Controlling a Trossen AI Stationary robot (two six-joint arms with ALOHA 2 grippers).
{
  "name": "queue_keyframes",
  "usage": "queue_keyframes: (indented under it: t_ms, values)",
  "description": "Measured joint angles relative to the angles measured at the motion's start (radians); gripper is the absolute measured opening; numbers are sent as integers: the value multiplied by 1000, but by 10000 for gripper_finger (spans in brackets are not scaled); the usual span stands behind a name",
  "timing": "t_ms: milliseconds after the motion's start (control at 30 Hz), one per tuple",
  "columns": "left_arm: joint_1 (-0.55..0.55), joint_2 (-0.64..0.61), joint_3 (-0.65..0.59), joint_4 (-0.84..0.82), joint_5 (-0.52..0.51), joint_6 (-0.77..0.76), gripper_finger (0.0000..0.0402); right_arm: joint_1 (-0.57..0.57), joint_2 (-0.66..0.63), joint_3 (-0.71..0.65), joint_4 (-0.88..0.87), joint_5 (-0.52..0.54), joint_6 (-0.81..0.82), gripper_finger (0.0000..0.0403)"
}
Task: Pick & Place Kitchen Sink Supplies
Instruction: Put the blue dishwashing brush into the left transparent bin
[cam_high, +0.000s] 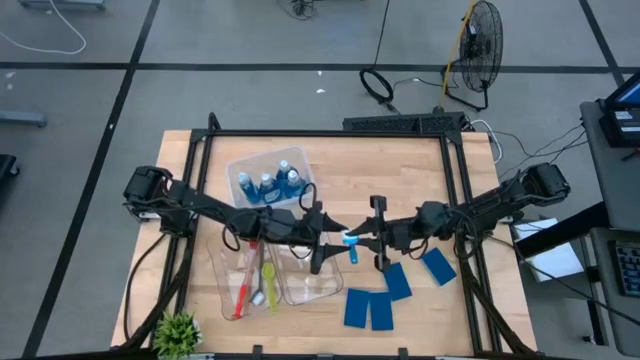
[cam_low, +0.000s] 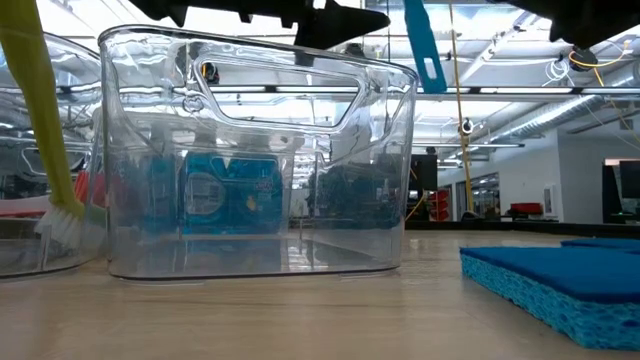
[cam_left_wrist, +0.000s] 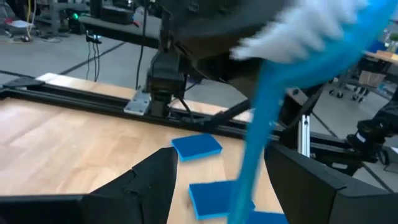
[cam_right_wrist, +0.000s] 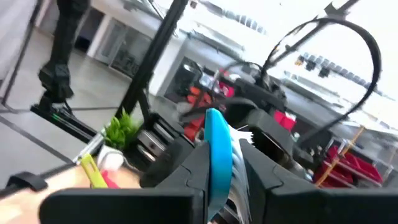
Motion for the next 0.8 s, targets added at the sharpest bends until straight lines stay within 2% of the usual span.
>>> queue_keyframes:
  t_ms: [233, 367, 600, 700, 800]
  values:
    - [6, 5, 0, 48, 44, -1, 246, 0, 0, 0, 19, -20, -6, 39]
    - [6, 49, 0, 131, 69, -6, 246, -3, 13, 0, 41, -21, -8, 39]
    - [8, 100, 20, 176, 62, -2, 243, -3, 23, 0, 35, -19, -14, 39]
    - [9, 100, 22, 180, 70, -3, 218, -3, 23, 0, 45, -19, -14, 39]
    - [10, 100, 22, 175, 77, -3, 156, -3, 23, 0, 49, -20, -14, 39]
